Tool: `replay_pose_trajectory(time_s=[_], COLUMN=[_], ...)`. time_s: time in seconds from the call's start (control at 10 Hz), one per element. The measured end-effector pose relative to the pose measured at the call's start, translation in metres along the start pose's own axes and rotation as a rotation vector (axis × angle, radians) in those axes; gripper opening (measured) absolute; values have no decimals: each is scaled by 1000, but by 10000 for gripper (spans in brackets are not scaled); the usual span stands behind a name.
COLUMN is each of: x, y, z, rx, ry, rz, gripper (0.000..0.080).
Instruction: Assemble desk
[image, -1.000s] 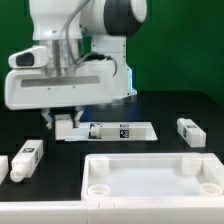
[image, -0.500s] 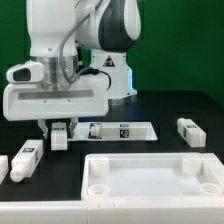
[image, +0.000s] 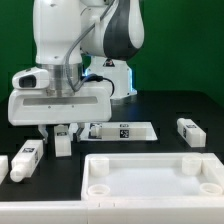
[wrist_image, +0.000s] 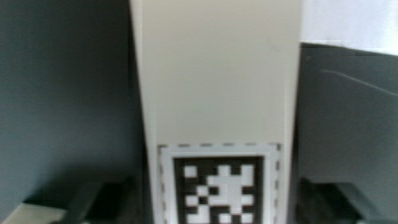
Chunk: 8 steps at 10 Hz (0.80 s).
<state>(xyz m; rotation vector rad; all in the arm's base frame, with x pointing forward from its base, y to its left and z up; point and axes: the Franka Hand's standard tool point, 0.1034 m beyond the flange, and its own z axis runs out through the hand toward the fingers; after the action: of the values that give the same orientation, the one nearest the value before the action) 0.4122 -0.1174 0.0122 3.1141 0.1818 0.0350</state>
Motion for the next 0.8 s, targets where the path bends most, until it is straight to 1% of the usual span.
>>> replay_pose_trajectory(time_s=[0.1,0.2,0.3,0.4,0.5,0.6,0.7,0.8], x=[7,15,35,53,57,48,50,55], y=[-9,-24,-49,-72,-90,-93,-95,-96], z=[-10,-25,-46,-58,-56,-48,-52,-53], rx=[16,59,76,70,66,85,112,120], ry=[5,-18,-43,-32,-40,-116,-189,-212], rz=[8,37,79,106,115,112,115,112], gripper=[533,613,642,642,648,648,649,649])
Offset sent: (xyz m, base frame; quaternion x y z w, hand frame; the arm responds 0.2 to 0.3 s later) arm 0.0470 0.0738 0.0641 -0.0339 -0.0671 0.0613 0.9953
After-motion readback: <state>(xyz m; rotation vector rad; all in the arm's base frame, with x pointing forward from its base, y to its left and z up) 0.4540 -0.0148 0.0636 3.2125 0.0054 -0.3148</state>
